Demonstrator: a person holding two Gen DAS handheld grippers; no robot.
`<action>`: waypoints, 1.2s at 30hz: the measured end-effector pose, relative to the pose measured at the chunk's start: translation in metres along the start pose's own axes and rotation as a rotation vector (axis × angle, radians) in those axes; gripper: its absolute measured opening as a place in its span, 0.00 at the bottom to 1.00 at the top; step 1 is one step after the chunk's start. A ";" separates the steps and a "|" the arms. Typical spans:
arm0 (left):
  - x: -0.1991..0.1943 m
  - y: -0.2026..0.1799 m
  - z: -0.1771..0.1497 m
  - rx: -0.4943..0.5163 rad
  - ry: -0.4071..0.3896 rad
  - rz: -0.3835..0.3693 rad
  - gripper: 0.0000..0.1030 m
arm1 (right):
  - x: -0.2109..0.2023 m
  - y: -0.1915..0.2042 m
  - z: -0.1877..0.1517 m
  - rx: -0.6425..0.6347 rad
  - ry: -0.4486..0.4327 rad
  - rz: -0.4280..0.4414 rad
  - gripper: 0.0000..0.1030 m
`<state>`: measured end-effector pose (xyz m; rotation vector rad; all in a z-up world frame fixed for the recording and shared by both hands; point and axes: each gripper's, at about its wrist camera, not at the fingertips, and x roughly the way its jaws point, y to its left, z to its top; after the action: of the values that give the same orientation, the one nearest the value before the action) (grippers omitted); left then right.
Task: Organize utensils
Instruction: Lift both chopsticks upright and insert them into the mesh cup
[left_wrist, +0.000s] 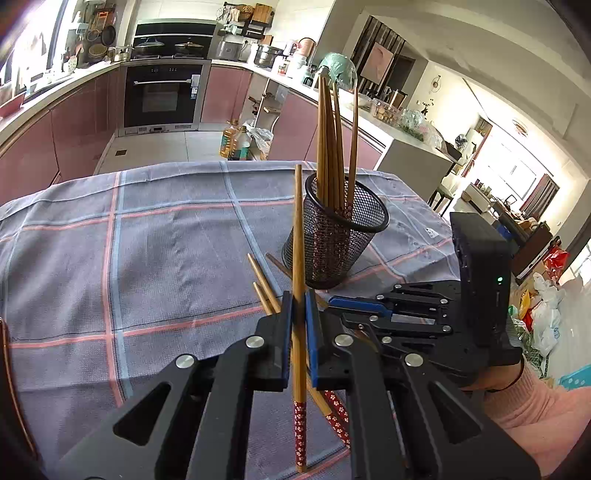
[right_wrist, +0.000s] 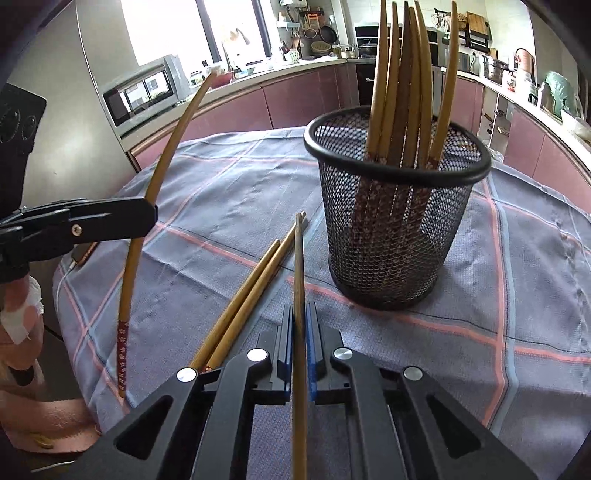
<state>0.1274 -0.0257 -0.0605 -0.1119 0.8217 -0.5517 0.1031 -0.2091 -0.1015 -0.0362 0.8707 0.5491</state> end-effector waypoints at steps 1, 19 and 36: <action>-0.002 0.000 0.001 0.001 -0.006 -0.003 0.07 | -0.008 -0.001 0.001 0.003 -0.019 0.015 0.06; -0.057 -0.024 0.054 0.053 -0.190 -0.071 0.07 | -0.113 -0.017 0.037 0.028 -0.359 0.070 0.06; -0.077 -0.056 0.125 0.099 -0.346 -0.056 0.07 | -0.170 -0.035 0.104 -0.009 -0.544 0.021 0.05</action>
<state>0.1510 -0.0492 0.0929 -0.1348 0.4549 -0.6044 0.1065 -0.2889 0.0840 0.1105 0.3382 0.5468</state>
